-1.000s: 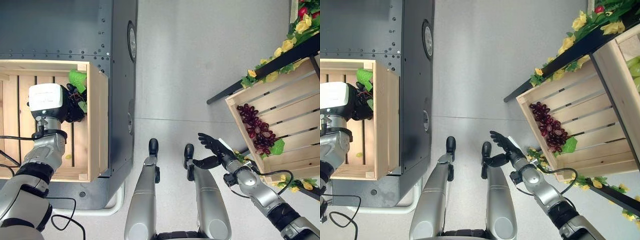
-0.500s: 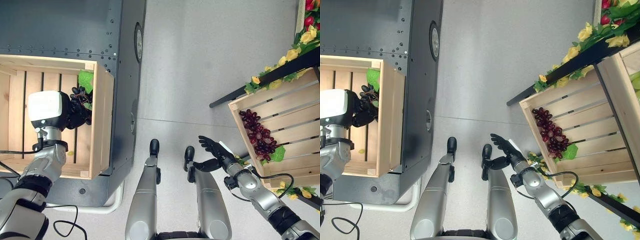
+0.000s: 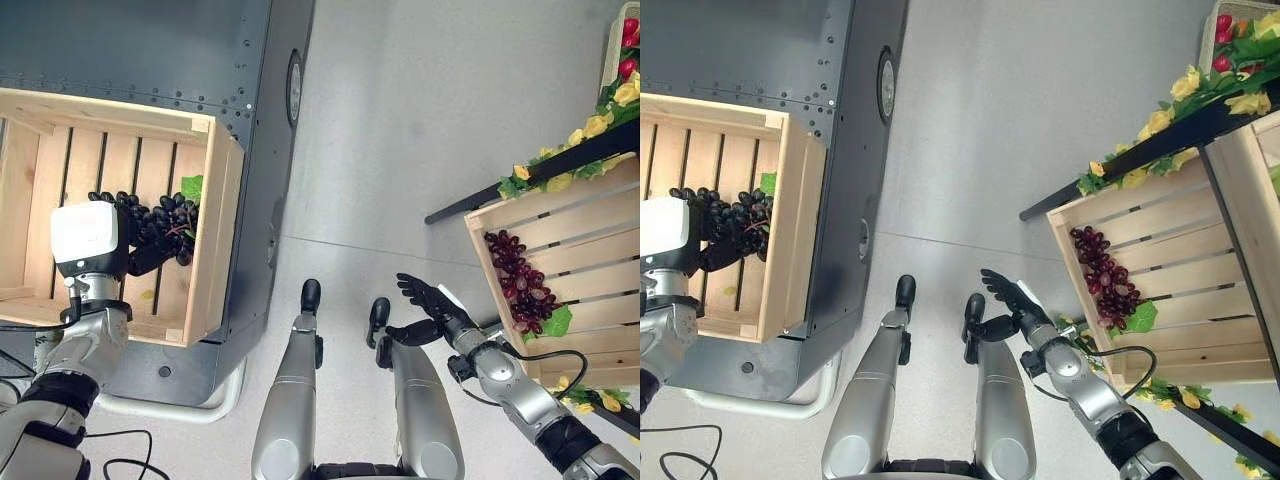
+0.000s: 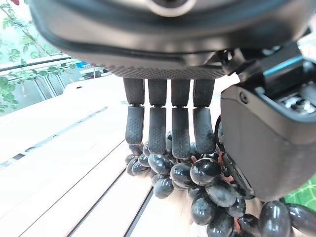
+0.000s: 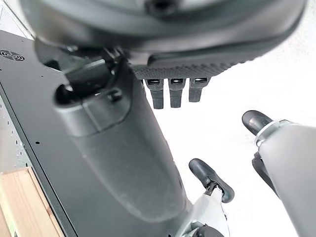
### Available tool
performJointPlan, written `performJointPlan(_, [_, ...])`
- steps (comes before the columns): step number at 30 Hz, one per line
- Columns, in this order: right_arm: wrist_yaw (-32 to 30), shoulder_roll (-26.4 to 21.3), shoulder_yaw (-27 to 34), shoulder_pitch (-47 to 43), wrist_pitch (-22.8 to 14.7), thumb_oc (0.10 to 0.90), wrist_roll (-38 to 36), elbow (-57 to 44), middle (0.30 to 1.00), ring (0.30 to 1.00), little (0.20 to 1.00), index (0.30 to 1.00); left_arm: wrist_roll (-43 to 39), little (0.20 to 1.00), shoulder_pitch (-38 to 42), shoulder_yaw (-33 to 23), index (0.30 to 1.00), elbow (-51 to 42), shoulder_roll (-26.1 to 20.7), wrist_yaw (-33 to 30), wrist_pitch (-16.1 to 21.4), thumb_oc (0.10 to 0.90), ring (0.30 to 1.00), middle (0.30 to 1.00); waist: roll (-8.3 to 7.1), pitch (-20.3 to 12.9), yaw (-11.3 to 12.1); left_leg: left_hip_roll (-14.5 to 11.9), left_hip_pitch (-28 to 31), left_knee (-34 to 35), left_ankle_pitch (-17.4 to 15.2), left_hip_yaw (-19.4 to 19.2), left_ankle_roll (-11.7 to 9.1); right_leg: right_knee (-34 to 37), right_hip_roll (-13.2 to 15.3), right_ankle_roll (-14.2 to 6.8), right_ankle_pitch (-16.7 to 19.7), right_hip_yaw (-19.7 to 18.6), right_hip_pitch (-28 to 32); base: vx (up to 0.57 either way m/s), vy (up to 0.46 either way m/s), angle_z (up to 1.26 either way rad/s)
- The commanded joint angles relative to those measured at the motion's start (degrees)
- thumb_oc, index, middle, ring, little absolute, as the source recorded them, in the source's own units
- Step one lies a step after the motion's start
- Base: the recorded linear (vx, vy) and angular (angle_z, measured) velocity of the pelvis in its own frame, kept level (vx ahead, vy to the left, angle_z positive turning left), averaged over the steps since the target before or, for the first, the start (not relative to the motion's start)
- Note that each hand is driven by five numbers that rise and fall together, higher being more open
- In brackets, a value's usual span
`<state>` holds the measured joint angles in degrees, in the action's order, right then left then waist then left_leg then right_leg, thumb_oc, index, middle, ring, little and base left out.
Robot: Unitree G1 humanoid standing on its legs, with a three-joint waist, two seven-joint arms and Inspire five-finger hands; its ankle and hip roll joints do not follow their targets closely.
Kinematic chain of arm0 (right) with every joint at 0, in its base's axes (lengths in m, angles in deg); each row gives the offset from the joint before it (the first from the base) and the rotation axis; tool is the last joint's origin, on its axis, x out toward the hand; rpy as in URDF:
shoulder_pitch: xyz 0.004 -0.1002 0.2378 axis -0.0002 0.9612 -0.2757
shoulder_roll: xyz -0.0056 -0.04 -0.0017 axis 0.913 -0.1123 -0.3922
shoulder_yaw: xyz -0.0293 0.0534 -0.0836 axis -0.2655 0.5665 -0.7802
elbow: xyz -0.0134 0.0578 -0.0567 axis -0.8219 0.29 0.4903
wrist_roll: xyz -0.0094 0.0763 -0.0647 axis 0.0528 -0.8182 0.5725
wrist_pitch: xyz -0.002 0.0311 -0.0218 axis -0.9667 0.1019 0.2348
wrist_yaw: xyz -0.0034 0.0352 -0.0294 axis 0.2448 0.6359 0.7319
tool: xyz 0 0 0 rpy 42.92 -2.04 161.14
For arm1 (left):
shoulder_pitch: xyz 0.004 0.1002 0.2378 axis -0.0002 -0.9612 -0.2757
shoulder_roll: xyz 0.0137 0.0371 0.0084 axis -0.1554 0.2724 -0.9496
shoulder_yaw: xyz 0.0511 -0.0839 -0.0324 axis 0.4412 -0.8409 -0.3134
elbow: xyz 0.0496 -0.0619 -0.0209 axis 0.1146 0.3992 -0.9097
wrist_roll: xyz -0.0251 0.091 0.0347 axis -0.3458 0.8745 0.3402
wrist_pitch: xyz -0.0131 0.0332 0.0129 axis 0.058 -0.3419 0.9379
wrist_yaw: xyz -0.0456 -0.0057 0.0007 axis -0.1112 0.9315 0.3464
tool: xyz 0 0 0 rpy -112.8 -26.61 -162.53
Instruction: Pick up the fruits from the basket on one side to the basket on the other side
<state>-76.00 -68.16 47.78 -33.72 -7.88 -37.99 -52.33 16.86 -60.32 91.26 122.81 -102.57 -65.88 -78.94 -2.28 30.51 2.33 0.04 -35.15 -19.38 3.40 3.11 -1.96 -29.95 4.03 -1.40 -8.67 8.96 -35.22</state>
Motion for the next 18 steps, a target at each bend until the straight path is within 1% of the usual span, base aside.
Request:
performJointPlan(1, [-1.8,1.6,2.0,3.4,-5.1,0.800,1.6,-6.1,0.900,0.900,0.900,0.900,-0.1,0.300,0.7,-7.8,0.300,-1.1,-5.0,-4.3,-1.1,0.400,0.300,0.300,-0.17,-0.7,1.0,3.5,2.0,-1.8,-5.8,-5.1,2.4,1.2,-3.3,0.7,-1.0,2.2,4.2,0.00,0.000,0.00])
performJointPlan(5, [-1.5,1.9,2.2,3.6,-4.9,0.800,1.5,-5.9,0.900,0.900,0.900,0.900,0.5,0.300,-0.5,-8.2,0.300,-1.3,-4.8,-3.6,-1.3,0.400,0.300,0.300,-0.32,-0.7,1.3,3.5,2.2,-1.9,-5.8,-4.9,2.3,1.1,-3.2,0.7,-1.1,2.5,4.6,0.01,-0.012,0.05])
performJointPlan(6, [-1.5,2.0,2.1,3.6,-4.9,0.800,1.6,-5.9,0.900,0.900,0.900,0.900,0.4,0.321,-0.6,-8.3,0.321,-1.4,-4.8,-3.6,-1.5,0.414,0.321,0.321,-0.32,-0.7,1.3,3.5,2.1,-1.9,-5.8,-4.8,2.2,1.2,-3.2,0.7,-1.1,2.5,4.6,0.02,-0.010,0.09])
performJointPlan(7, [-1.5,2.0,2.1,3.5,-4.9,0.800,1.6,-5.9,0.900,0.900,0.900,0.900,0.3,0.382,-0.7,-8.3,0.382,-1.4,-4.8,-3.6,-1.5,0.455,0.382,0.382,-0.33,-0.7,1.4,3.5,2.1,-1.9,-5.8,-4.8,2.3,1.2,-3.2,0.7,-1.1,2.6,4.6,0.01,-0.013,0.06])
performJointPlan(8, [-1.3,2.2,2.0,3.6,-4.9,0.800,1.4,-5.6,0.900,0.900,0.900,0.900,0.2,0.900,-1.0,-8.6,0.900,-1.5,-5.0,-3.3,-1.7,0.800,0.900,0.900,-0.40,-0.7,1.5,3.6,2.2,-1.7,-5.7,-4.8,2.2,1.4,-3.3,0.7,-1.1,2.7,4.8,0.00,0.000,0.00])
performJointPlan(11, [-1.4,2.2,1.8,3.6,-4.7,0.800,1.6,-5.7,0.900,0.900,0.900,0.900,0.2,0.900,-1.4,-9.0,0.900,-1.6,-5.0,-3.4,-1.6,0.800,0.900,0.900,-0.45,-0.7,1.6,3.7,2.4,-1.2,-5.5,-4.7,2.4,1.9,-3.4,0.8,-1.0,2.8,5.1,0.00,0.000,0.00])
performJointPlan(18, [-1.2,2.4,1.8,3.6,-4.6,0.800,1.8,-5.7,0.900,0.900,0.900,0.900,0.7,0.900,-1.3,-8.8,0.900,-1.0,-5.6,-2.4,-2.8,0.800,0.900,0.900,-0.42,-0.7,1.7,3.7,2.4,-0.9,-5.4,-4.5,2.4,2.1,-3.4,0.7,-0.7,3.0,4.9,0.00,0.000,0.00])
